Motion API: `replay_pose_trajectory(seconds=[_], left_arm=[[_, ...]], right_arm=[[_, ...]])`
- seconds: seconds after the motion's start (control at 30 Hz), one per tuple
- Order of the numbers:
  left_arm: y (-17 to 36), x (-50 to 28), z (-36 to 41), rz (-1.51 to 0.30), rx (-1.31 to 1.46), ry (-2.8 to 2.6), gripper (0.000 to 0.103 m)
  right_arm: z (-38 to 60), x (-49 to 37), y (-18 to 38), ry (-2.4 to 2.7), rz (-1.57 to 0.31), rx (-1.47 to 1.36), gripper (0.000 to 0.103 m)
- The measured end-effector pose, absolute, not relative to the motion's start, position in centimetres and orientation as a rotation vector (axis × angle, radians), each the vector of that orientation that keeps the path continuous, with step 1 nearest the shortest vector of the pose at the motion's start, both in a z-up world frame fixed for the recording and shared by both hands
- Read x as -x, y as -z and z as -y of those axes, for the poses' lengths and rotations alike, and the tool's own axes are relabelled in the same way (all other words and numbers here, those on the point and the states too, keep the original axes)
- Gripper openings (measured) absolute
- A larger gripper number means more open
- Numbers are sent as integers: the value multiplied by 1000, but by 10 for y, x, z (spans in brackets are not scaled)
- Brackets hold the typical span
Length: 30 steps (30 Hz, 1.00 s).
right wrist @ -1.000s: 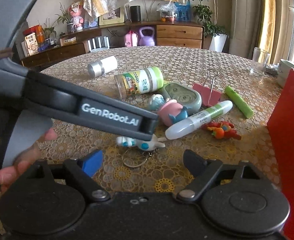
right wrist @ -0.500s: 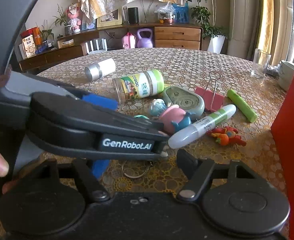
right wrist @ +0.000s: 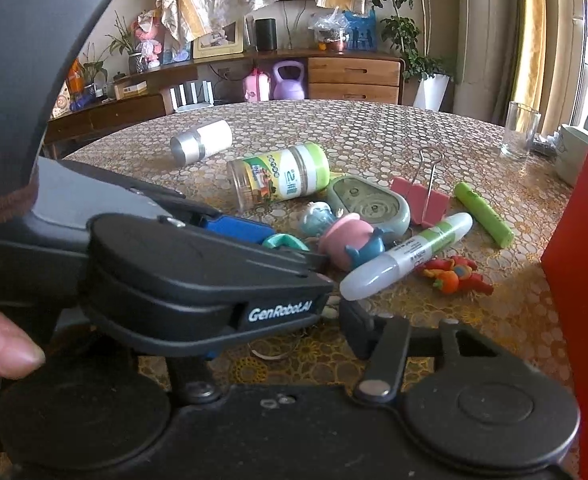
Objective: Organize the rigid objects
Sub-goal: 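Grasp the white-blue rabbit keychain with the right gripper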
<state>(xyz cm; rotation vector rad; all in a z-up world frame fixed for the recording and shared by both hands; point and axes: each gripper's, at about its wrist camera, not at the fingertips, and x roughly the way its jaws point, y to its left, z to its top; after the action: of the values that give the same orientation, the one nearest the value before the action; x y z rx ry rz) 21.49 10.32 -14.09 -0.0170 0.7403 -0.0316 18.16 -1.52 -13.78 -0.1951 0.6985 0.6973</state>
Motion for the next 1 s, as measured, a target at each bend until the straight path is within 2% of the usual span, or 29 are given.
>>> replay_pose_trajectory(seconds=[0.5, 1.0], left_arm=[[125, -192, -118, -742, 106, -16, 39], [83, -164, -95, -734, 88, -7, 39]], right_arm=[[43, -162, 127, -700, -698, 128, 53], [105, -142, 68, -694, -664, -1, 54]])
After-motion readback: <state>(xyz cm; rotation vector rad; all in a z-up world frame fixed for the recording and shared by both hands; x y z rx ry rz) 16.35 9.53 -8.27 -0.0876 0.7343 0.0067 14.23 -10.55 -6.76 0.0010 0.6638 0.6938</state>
